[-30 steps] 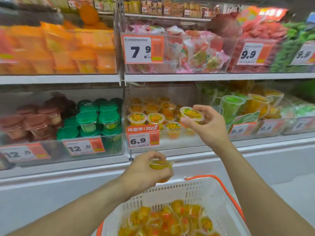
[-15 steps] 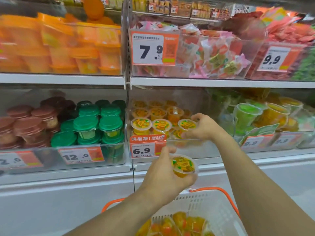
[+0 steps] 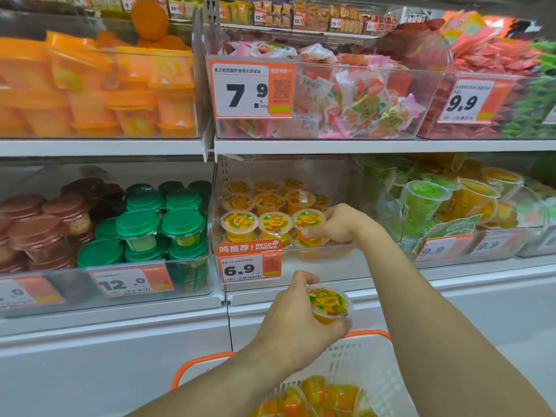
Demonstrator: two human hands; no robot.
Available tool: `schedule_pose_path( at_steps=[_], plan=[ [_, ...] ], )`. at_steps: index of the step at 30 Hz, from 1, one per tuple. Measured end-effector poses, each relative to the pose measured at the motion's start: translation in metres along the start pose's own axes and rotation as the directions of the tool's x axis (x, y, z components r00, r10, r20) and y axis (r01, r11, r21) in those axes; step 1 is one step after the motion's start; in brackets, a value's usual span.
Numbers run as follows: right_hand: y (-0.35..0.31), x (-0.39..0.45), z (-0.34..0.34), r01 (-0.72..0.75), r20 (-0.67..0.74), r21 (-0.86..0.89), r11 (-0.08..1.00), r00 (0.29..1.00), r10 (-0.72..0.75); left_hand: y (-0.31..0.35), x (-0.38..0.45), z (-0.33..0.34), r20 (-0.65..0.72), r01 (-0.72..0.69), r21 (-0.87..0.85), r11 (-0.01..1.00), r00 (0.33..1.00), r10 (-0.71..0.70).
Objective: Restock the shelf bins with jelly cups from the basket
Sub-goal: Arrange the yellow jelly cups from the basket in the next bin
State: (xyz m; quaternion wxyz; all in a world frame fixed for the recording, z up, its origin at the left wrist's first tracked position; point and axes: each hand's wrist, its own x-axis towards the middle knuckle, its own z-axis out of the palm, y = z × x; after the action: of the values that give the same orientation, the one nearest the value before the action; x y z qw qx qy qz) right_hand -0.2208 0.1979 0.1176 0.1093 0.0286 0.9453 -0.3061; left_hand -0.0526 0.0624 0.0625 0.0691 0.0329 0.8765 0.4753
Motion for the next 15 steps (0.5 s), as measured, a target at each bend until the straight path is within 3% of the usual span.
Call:
schedule_pose_path(
  at_steps=[10,15],
  plan=[
    [0.01,0.025,0.009,-0.029,0.033,0.233,0.972,0.999,0.022,-0.006,0.003,-0.003,0.01,0.014,0.022,1.0,1.0,-0.014],
    [0.004,0.005,-0.001,-0.049,0.016,0.129,0.99,0.999,0.047,-0.004,0.001,-0.005,-0.009,-0.017,0.01,1.0,1.0,0.017]
  ],
)
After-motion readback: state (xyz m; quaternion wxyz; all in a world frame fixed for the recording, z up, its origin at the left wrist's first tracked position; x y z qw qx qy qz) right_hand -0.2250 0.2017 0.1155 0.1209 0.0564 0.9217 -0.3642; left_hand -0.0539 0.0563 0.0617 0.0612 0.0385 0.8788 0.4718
